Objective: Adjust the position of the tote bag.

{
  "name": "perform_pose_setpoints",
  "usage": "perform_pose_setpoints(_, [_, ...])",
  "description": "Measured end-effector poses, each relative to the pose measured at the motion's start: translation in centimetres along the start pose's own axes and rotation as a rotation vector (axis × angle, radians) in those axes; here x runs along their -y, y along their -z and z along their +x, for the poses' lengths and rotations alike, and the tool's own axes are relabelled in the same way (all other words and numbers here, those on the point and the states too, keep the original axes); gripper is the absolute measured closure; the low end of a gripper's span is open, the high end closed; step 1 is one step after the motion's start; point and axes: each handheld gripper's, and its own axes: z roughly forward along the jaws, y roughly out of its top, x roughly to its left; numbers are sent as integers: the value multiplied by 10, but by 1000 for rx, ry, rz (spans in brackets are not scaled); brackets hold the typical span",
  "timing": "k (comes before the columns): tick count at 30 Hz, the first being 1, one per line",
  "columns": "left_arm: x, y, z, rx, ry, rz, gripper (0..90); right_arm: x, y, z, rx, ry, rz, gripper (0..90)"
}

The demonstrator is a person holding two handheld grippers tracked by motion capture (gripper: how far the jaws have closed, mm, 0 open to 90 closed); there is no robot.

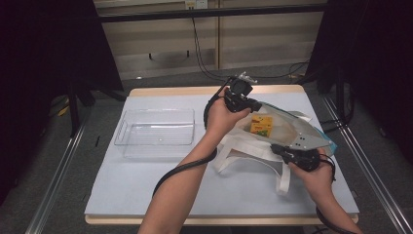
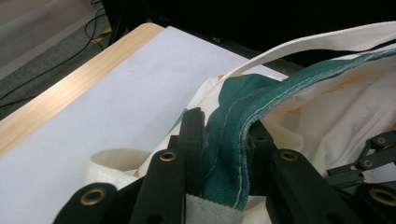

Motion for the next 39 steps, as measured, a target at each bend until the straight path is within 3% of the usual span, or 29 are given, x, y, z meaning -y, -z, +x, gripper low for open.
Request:
perform_pose_setpoints(6, [-3, -2, 3, -7, 6, -4, 748, 1, -1, 1, -6, 21, 4, 885])
perform_pose_setpoints(20, [-6, -7, 6, 11, 16, 12, 754, 7, 2, -1, -26, -10, 8, 877])
perform_pose_setpoints(26, [-4, -6, 6, 17, 20, 9, 757, -3, 1, 5, -3, -47, 8, 718])
perform_pose_setpoints(32, [-4, -5, 5, 22, 22, 9, 757, -18, -7, 11, 2, -40, -20, 487])
perform_pose_setpoints(39, [-3, -4, 5, 27, 18, 11, 759, -31, -28, 18, -28, -7, -5, 396])
